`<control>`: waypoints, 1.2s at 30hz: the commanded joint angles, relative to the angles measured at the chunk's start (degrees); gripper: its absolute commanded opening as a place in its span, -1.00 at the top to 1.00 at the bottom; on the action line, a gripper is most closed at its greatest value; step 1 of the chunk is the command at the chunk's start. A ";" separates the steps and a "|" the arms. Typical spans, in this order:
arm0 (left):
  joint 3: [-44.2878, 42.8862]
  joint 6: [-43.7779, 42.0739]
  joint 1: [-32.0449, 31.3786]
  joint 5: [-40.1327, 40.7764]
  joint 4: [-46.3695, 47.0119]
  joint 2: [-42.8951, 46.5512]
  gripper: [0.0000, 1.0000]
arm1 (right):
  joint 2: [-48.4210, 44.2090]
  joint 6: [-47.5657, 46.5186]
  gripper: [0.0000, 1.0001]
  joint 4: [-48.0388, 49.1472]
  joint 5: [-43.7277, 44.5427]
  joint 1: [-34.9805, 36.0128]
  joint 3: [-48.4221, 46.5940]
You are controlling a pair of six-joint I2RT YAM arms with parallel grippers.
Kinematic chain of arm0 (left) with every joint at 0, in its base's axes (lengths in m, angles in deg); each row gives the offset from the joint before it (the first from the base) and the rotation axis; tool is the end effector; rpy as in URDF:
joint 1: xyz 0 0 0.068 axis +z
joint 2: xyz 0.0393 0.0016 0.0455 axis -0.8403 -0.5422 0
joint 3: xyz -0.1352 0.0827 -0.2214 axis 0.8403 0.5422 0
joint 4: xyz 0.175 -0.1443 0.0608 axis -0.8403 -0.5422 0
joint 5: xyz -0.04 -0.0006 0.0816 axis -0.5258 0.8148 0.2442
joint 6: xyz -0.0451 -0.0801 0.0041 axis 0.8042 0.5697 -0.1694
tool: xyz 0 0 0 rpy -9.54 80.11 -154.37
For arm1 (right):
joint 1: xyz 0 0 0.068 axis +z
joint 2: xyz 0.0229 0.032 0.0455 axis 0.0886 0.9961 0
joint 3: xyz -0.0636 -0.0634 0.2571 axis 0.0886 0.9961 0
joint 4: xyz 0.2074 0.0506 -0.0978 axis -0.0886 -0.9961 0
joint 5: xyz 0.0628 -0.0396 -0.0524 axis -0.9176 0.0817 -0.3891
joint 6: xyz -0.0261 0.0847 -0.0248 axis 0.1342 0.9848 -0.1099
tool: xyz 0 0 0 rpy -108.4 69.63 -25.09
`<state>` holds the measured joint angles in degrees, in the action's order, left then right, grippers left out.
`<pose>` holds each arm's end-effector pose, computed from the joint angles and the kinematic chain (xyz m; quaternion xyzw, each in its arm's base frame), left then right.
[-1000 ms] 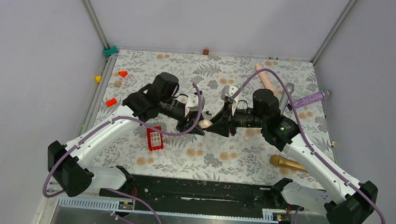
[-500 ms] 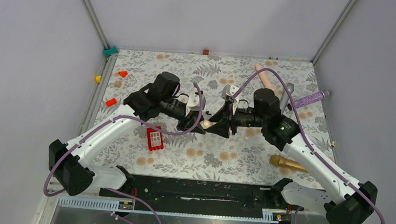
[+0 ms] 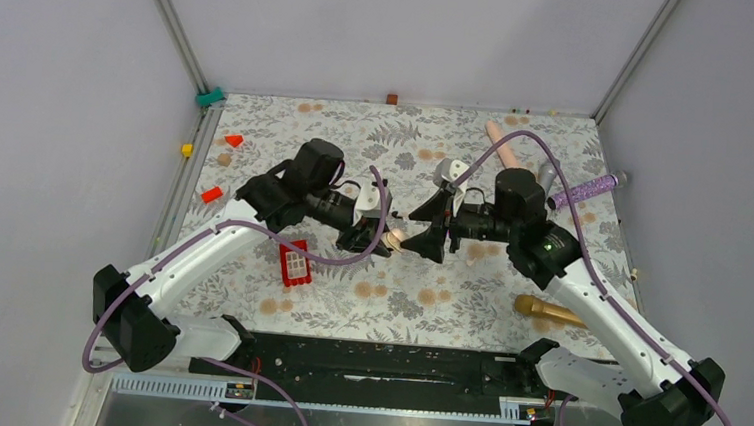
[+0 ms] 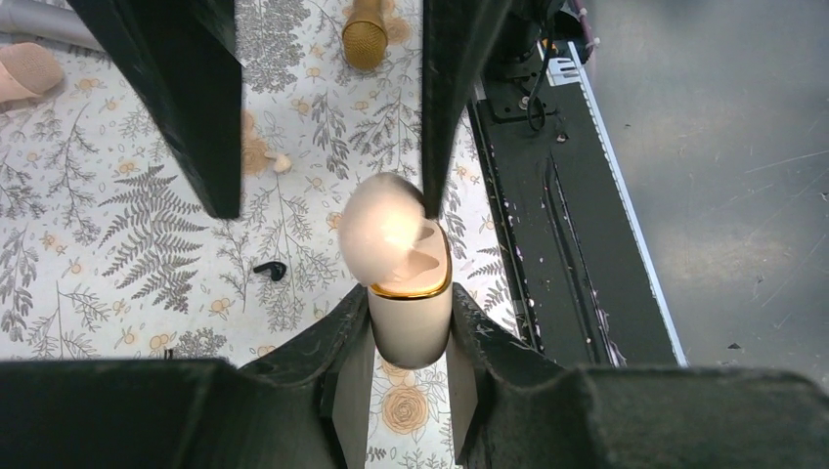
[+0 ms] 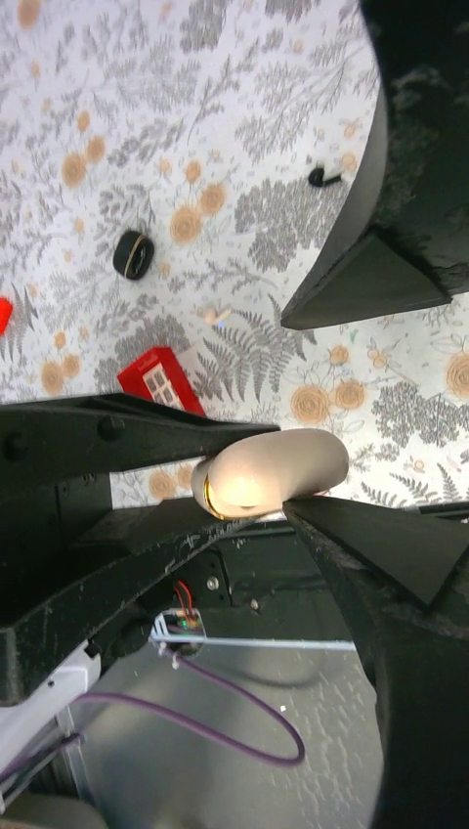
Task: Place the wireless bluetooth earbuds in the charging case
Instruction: Open the charging case to the charging case, then pick up the right earbud from the center of the board.
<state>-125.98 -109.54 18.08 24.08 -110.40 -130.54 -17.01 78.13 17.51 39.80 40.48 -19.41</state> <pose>0.1573 -0.2158 0.3334 0.6286 0.5308 -0.4449 0.3537 0.1634 0.1857 0.3532 -0.4836 0.5908 0.4168 0.4933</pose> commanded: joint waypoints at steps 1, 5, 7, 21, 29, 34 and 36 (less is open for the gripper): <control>-0.72 -1.94 -0.72 -1.63 -1.26 0.88 1.00 | -2.35 -3.85 -0.42 -0.49 4.41 -1.30 -1.38; -0.64 -2.15 -0.70 -1.39 -1.25 0.83 1.00 | -2.92 -5.28 -0.49 -3.39 6.38 -1.30 -3.47; -1.00 -2.06 -0.72 -0.96 -1.40 0.60 1.00 | -3.10 -6.00 -0.68 -5.61 5.93 -1.31 -4.96; -1.86 1.33 7.98 -4.40 -2.18 0.34 1.00 | -5.10 -17.10 -0.99 -20.47 19.03 -1.30 -12.11; 13.39 10.69 12.57 -5.68 21.02 7.62 1.00 | -3.54 -25.01 -0.99 -22.51 28.32 -1.84 -4.55; 14.33 10.39 14.22 -5.05 20.39 8.55 1.00 | -2.83 -38.26 -0.90 -24.29 37.11 -2.86 3.48; 14.40 11.20 14.27 -6.63 20.33 7.86 1.00 | -2.87 -42.61 -0.82 -21.99 41.30 -2.90 7.53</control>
<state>-110.90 -100.45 31.54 21.44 -95.99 -123.65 -19.59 47.81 -4.76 70.66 38.21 -18.43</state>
